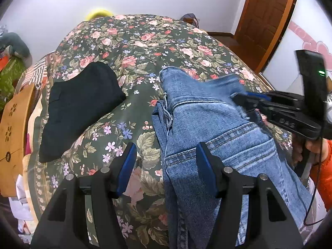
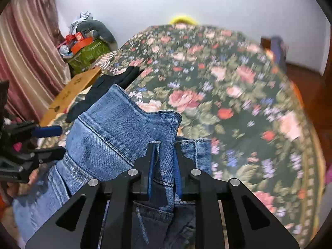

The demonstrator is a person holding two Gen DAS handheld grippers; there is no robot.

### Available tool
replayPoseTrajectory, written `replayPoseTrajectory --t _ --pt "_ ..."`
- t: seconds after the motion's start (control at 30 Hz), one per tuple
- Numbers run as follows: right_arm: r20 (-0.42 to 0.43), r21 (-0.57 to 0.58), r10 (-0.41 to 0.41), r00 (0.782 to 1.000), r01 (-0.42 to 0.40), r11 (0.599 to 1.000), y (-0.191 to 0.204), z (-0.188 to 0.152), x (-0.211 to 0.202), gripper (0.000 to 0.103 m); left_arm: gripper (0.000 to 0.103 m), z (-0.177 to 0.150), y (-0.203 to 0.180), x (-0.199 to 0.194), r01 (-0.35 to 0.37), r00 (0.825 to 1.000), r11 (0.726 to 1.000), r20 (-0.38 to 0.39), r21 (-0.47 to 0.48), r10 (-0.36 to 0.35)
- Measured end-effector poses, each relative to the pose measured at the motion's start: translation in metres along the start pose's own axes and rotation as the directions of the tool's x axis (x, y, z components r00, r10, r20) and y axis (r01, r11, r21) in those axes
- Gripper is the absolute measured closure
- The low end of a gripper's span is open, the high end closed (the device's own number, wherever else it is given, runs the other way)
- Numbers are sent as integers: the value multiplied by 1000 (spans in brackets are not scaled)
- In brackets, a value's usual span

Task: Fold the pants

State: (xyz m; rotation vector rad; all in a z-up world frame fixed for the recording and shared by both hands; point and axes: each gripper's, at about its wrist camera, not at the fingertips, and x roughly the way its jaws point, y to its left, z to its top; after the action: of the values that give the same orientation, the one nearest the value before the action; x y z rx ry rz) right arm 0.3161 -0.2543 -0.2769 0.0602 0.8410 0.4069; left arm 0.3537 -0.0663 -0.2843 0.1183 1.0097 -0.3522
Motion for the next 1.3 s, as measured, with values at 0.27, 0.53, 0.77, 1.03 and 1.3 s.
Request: replayPoseTrajectory --t 0.27,0.53,0.77,1.03,1.3 --pt "35 1 -93 995 93 996 -7 -12 -6 90 43 -8 1 1 -20 1000 1000 -20 -8 19" --pt "-113 68 -56 992 64 996 -21 -1 8 86 45 0 -1 -7 -37 999 999 -10 17 37" --pt "-7 45 41 999 -40 998 4 9 -47 74 83 34 -32 -21 93 995 990 37 106 -97" --pt "-171 5 90 981 -91 996 27 -36 5 73 83 23 -67 39 39 997 979 -69 202 -26" --pt "-150 38 75 986 -71 997 9 -52 -31 61 74 15 -59 19 11 999 979 -48 204 -1"
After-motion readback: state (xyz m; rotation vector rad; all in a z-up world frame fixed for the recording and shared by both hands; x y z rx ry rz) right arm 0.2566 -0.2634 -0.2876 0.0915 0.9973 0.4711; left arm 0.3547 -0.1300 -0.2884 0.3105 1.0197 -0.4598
